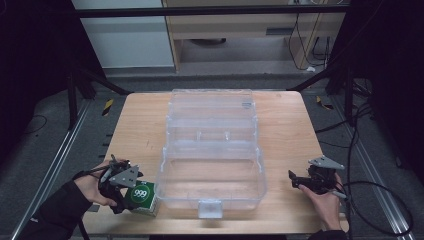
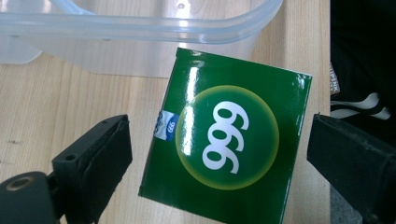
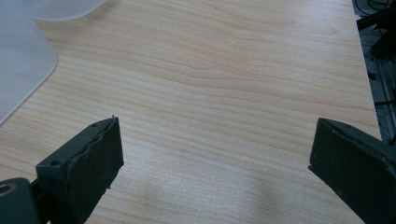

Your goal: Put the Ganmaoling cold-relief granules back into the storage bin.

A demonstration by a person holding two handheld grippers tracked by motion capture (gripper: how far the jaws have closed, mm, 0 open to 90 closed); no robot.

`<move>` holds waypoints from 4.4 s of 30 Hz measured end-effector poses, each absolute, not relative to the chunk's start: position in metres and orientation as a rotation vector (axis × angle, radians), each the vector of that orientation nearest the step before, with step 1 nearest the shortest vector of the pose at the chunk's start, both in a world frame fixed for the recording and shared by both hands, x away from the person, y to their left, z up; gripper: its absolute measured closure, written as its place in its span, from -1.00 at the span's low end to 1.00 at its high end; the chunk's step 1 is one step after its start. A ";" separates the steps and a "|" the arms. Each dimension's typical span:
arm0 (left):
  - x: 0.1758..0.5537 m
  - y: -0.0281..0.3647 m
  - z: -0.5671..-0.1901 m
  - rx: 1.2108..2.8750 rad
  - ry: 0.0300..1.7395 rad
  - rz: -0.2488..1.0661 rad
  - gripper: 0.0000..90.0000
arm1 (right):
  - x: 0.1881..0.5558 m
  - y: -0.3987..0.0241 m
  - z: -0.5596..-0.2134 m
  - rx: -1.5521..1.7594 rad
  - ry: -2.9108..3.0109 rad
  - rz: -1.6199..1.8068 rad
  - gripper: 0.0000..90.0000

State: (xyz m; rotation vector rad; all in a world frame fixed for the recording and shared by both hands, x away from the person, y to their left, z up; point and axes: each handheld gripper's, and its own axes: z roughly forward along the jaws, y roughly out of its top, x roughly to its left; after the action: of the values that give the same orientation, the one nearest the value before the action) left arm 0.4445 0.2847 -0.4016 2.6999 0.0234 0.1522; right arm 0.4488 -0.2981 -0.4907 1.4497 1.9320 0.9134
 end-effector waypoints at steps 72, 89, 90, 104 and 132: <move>0.444 0.310 -0.368 2.626 0.169 0.097 -0.67 | 0.450 -0.296 -0.493 1.450 1.964 0.891 -0.92; 0.448 0.291 -0.326 2.600 0.145 0.127 -0.67 | 0.450 -0.297 -0.493 1.448 1.958 0.898 -0.92; 0.449 0.289 -0.324 2.598 0.144 0.127 -0.67 | 0.449 -0.297 -0.492 1.450 1.959 0.900 -0.92; 0.463 0.252 -0.320 2.610 0.075 0.111 -0.67 | 0.450 -0.297 -0.492 1.449 1.958 0.901 -0.92; 0.486 0.195 -0.339 2.627 -0.058 0.063 -0.67 | 0.450 -0.297 -0.493 1.445 1.959 0.907 -0.92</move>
State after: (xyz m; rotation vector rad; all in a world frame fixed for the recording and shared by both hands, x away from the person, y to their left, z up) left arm 0.4864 0.1946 -0.3395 2.6269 -0.0575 0.0627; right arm 0.4495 -0.2975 -0.4928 1.4449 1.9595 0.9074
